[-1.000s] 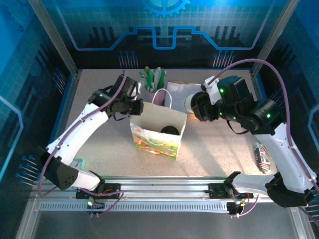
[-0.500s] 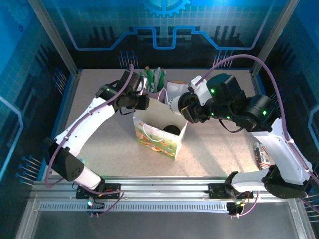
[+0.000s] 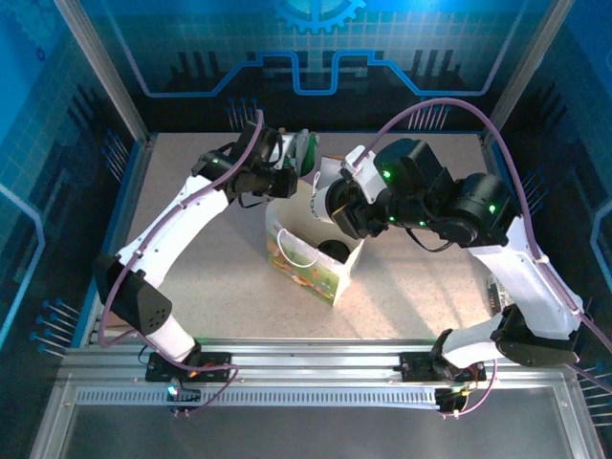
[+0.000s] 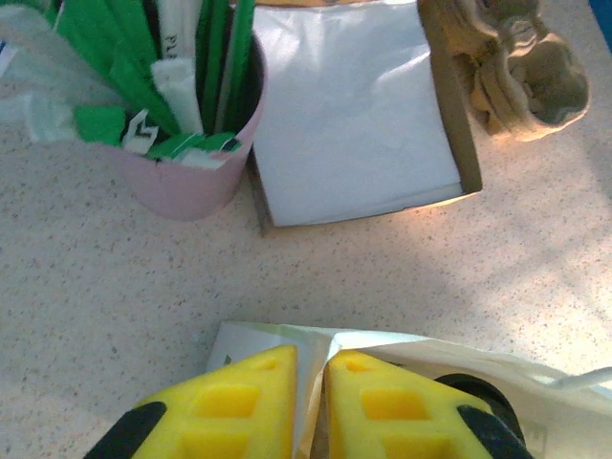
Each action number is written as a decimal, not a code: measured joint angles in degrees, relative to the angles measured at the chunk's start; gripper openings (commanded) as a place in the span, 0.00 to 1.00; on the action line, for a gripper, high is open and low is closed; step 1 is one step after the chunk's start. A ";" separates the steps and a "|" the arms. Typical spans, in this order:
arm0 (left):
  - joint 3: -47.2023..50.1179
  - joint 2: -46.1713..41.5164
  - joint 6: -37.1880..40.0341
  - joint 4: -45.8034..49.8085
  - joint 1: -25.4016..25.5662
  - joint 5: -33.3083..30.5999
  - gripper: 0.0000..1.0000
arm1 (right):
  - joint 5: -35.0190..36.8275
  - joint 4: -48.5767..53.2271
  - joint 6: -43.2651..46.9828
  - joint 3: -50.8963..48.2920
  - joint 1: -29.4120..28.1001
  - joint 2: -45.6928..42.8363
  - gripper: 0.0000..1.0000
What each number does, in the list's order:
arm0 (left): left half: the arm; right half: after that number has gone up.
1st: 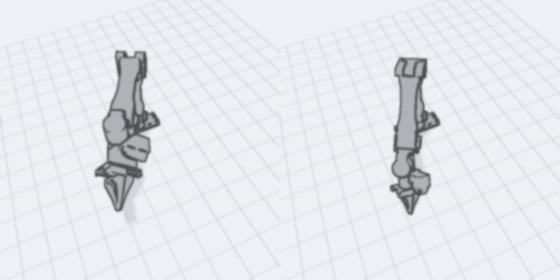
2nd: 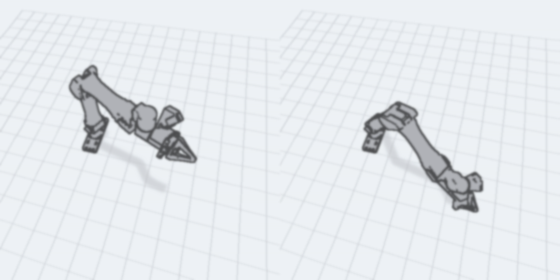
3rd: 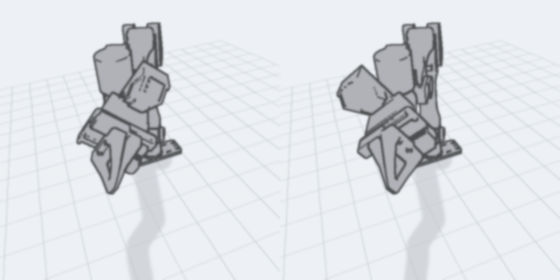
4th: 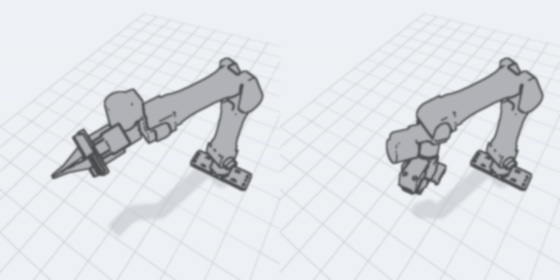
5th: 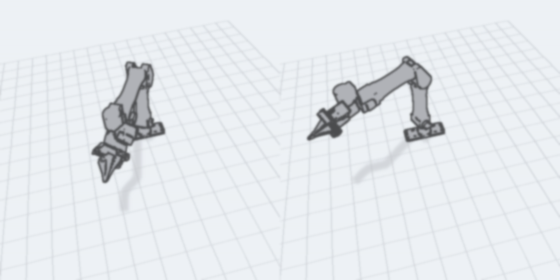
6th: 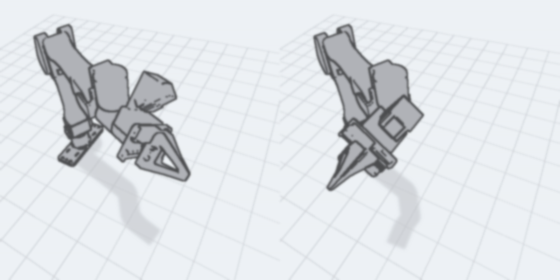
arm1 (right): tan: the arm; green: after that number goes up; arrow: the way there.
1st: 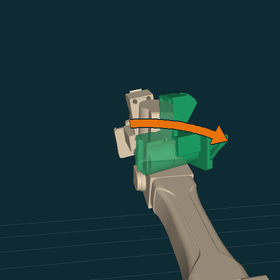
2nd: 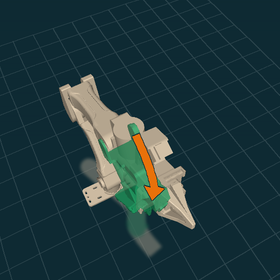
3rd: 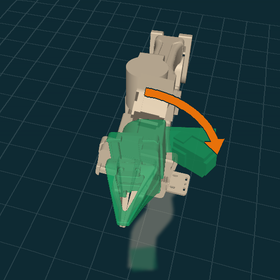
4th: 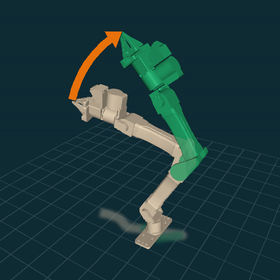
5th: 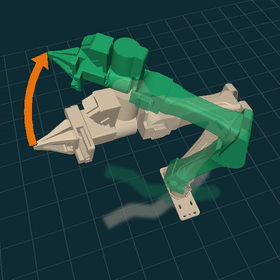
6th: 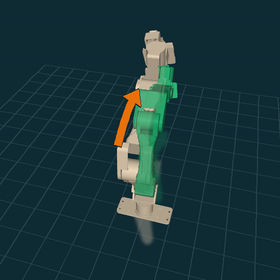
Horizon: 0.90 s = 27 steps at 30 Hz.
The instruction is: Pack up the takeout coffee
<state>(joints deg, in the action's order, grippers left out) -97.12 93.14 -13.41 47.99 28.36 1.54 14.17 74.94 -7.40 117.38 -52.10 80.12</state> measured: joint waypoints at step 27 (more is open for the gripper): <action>14.40 -30.91 -0.20 -9.33 -6.25 -4.13 0.68 | 3.96 10.08 1.03 19.85 -4.50 15.23 0.63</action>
<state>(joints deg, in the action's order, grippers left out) -82.72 62.24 -13.61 38.65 22.11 -2.59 18.13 85.01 -6.37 137.23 -56.60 95.35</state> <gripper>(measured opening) 0.677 0.640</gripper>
